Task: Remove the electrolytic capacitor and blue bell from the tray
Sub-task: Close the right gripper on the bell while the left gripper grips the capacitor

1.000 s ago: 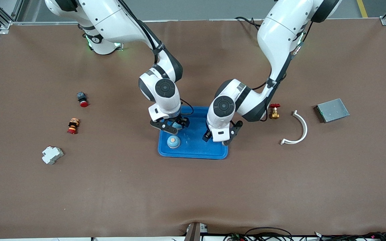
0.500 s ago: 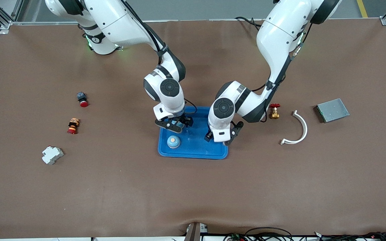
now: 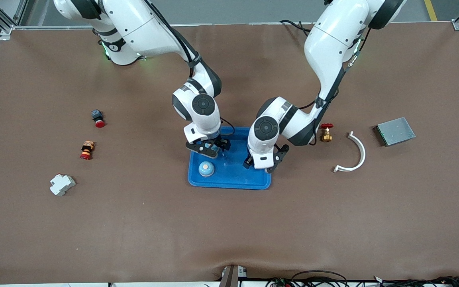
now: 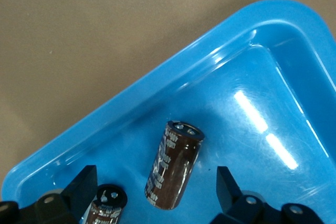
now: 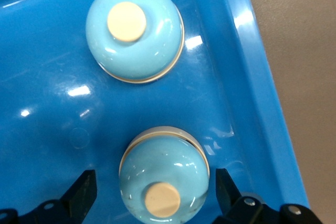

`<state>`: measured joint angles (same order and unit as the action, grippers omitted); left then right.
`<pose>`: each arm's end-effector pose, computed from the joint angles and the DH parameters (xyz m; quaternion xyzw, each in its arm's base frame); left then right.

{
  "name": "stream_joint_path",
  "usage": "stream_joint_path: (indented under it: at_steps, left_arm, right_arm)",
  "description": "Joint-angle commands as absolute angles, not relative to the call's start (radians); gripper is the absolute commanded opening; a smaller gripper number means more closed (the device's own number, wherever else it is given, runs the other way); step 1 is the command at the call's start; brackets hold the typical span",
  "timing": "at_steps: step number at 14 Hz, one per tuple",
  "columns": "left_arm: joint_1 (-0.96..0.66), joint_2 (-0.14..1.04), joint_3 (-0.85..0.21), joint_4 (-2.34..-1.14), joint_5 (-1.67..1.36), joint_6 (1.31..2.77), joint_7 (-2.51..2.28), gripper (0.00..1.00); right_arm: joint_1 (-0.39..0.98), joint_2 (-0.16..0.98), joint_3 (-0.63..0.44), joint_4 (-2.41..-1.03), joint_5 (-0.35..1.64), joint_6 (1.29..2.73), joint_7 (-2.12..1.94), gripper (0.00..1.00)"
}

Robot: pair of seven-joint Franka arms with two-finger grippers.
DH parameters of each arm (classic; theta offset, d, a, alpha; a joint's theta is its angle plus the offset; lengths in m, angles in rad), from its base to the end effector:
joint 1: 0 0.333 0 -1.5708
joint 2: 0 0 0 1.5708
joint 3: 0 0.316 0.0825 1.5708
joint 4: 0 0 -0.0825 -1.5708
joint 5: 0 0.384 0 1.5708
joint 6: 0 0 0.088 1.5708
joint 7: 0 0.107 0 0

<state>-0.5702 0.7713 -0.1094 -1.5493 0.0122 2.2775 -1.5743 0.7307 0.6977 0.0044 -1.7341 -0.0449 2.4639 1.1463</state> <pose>0.5518 -0.4315 0.1925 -0.8963 -0.4418 0.0389 0.0030 0.4974 0.4495 0.1805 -0.9820 0.1877 -0.0199 0.0054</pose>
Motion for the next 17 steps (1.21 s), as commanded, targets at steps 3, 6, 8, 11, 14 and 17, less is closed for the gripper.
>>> stream_joint_path:
  at_steps: [3, 6, 8, 11, 14, 17]
  left_arm:
    - [-0.580, 0.788, -0.104, -1.552, 0.038, 2.318, -1.595, 1.00]
    - [-0.580, 0.790, -0.106, -1.552, 0.038, 2.321, -1.595, 1.00]
    - [-0.580, 0.790, -0.104, -1.551, 0.038, 2.321, -1.595, 1.00]
    - [-0.580, 0.790, -0.106, -1.551, 0.037, 2.321, -1.597, 0.88]
    - [-0.578, 0.790, -0.106, -1.551, 0.037, 2.321, -1.597, 0.53]
    - [-0.578, 0.790, -0.106, -1.551, 0.037, 2.321, -1.597, 0.28]
  right_arm:
    - [0.732, 0.707, -0.003, -1.713, -0.089, 2.462, 1.170, 1.00]
    - [0.730, 0.707, -0.003, -1.712, -0.095, 2.464, 1.172, 1.00]
    - [0.729, 0.707, -0.003, -1.712, -0.095, 2.464, 1.172, 1.00]
    - [0.729, 0.707, -0.005, -1.712, -0.097, 2.464, 1.172, 1.00]
    - [0.732, 0.707, -0.003, -1.712, -0.120, 2.464, 1.172, 0.68]
    - [0.736, 0.709, -0.003, -1.712, -0.118, 2.464, 1.193, 0.01]
